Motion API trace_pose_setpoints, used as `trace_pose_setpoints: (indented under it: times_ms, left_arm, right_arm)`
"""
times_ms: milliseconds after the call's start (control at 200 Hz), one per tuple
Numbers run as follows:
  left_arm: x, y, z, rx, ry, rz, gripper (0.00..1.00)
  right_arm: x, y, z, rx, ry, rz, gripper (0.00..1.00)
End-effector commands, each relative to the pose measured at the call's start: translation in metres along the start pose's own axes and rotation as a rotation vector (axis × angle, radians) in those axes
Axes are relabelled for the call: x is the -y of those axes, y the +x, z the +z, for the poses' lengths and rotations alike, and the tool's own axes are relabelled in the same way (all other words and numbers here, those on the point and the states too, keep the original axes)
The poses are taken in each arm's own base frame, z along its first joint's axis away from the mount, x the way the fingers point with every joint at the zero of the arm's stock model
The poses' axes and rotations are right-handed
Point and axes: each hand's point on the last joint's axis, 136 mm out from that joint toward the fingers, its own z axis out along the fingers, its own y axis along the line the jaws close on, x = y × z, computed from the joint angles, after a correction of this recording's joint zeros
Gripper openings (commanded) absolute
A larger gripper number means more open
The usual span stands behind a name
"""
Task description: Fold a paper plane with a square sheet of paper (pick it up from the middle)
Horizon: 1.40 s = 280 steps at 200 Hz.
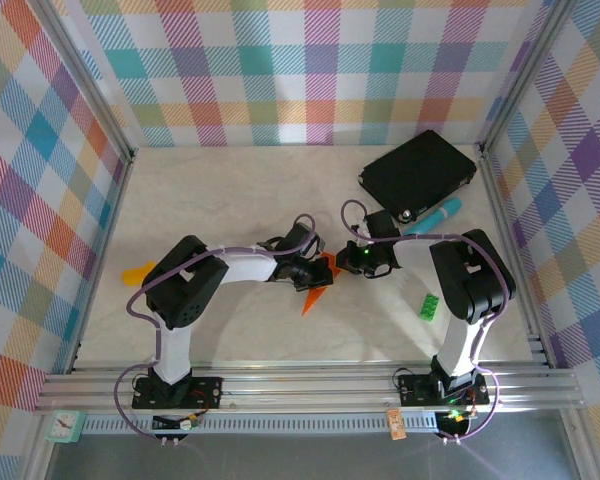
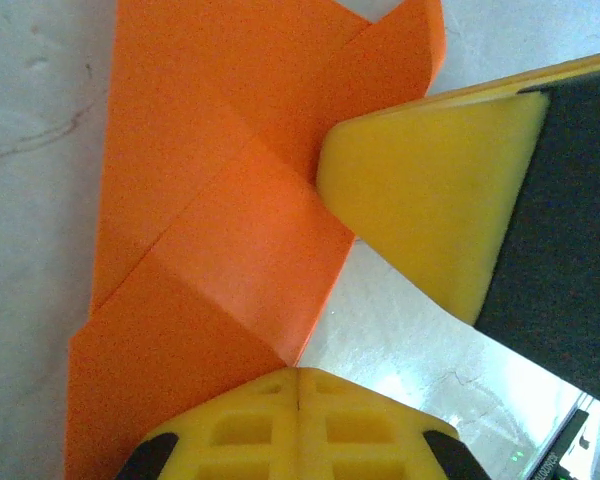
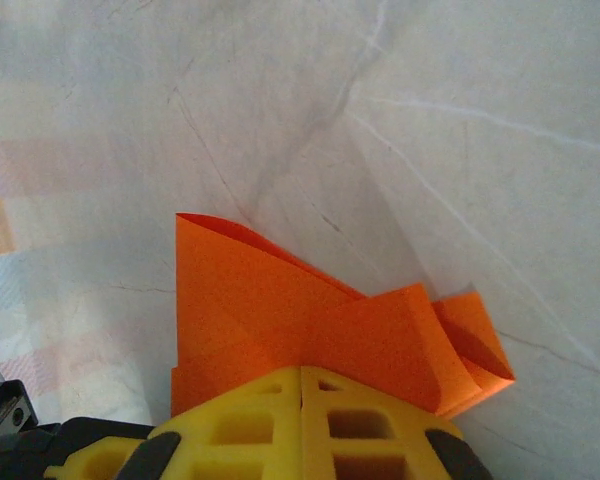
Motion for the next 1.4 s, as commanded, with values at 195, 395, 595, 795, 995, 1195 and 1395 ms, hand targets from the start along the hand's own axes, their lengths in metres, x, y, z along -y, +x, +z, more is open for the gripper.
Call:
trace_pose_setpoints:
  times_ms: [195, 395, 595, 795, 995, 1195, 1395]
  left_arm:
    - [-0.042, 0.047, -0.015, -0.067, -0.087, -0.086, 0.02]
    - [-0.044, 0.059, -0.050, 0.000, -0.081, -0.127, 0.22]
    - [-0.042, 0.035, -0.097, 0.138, -0.064, -0.143, 0.41]
    - [-0.071, 0.006, -0.143, 0.310, -0.140, -0.148, 0.58]
    - [-0.107, -0.010, -0.181, 0.491, -0.285, -0.159, 0.82]
    - [-0.128, -0.007, -0.196, 0.554, -0.340, -0.172, 1.00]
    - [-0.136, 0.000, -0.205, 0.579, -0.328, -0.162, 1.00]
  right_arm:
    - [0.043, 0.015, 0.011, -0.061, 0.172, 0.044, 0.03]
    - [0.027, 0.009, 0.006, -0.066, 0.121, -0.004, 0.06]
    - [-0.035, -0.004, -0.017, -0.058, -0.058, -0.112, 0.20]
    - [-0.060, 0.002, -0.039, -0.048, 0.003, -0.120, 0.36]
    - [-0.058, 0.028, -0.044, -0.068, 0.180, -0.017, 0.60]
    - [-0.053, 0.049, -0.050, -0.035, 0.379, 0.068, 0.72]
    - [-0.053, 0.053, -0.036, -0.026, 0.472, 0.146, 0.71]
